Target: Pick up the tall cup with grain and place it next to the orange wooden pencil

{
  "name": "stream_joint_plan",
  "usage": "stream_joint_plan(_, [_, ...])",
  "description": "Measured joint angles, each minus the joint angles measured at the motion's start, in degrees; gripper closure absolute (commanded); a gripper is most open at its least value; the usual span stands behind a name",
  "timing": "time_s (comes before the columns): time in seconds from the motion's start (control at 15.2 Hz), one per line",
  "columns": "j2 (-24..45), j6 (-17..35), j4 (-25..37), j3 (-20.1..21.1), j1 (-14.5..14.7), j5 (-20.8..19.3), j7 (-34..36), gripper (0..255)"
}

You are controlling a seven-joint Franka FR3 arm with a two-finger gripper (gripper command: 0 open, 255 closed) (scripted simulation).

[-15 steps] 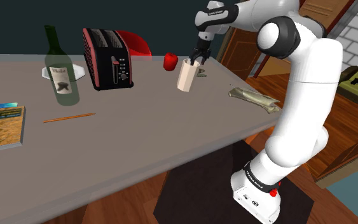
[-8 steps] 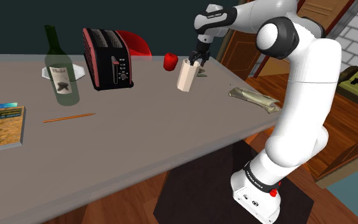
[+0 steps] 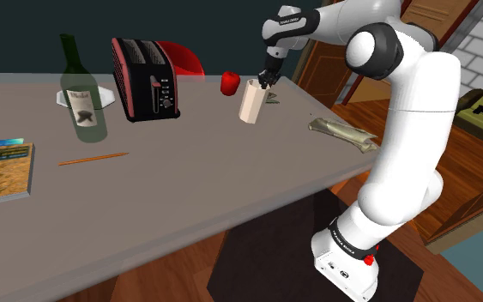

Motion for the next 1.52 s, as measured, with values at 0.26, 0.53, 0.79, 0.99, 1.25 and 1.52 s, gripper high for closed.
stream_joint_plan(0.26, [0.0,0.0,0.0,0.0,0.0,0.0,0.0,255])
stream_joint_plan(0.53, [-0.7,-2.0,1.3,-0.1,0.0,-0.1,0.1,255])
stream_joint_plan(0.79, [-1.3,-4.7,3.3,-0.1,0.0,-0.3,0.2,255])
stream_joint_plan(0.99, [-1.6,-6.9,5.3,-0.2,-0.1,-0.4,0.2,255])
stream_joint_plan(1.25, [-1.7,-9.8,8.1,-0.2,-0.2,-0.4,0.3,255])
stream_joint_plan(1.52, [-6.1,-8.5,2.4,0.5,2.8,-1.4,3.7,255])
